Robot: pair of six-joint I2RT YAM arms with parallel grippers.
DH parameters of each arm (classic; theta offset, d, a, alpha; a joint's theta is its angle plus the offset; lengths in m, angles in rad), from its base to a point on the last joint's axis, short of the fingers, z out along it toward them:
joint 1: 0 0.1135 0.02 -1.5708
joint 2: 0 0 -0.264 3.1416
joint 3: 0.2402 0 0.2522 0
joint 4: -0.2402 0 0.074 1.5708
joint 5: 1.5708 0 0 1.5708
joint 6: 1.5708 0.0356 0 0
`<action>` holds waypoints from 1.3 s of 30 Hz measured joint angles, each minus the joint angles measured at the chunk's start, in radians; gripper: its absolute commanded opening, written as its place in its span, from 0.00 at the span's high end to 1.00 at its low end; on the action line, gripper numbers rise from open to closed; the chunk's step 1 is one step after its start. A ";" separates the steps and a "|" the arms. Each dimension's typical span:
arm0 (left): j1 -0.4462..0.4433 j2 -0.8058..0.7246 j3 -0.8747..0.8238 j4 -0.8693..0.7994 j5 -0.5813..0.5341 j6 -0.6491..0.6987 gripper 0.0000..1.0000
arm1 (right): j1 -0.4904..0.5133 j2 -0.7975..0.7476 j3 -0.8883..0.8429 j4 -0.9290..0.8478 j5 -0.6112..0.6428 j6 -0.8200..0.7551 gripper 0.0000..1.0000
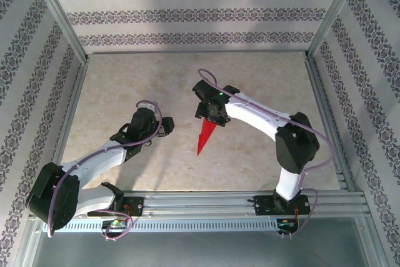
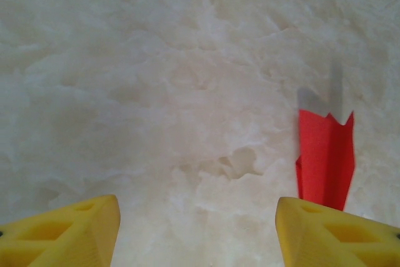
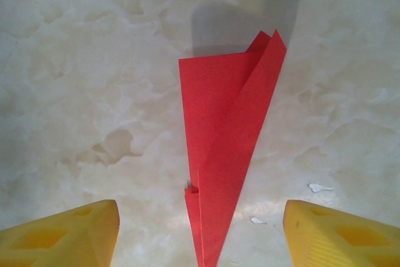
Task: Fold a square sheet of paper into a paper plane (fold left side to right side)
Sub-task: Turn over the paper plane at the center of the table.
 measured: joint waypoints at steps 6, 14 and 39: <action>0.015 -0.029 -0.018 0.000 0.000 0.021 0.31 | 0.021 0.136 0.073 -0.058 0.027 0.053 0.38; 0.018 -0.036 -0.018 -0.001 -0.003 0.048 0.29 | 0.022 0.170 0.076 -0.080 0.032 0.113 0.46; 0.027 -0.036 -0.018 -0.016 -0.011 0.051 0.24 | 0.022 0.107 -0.009 -0.065 0.080 0.152 1.00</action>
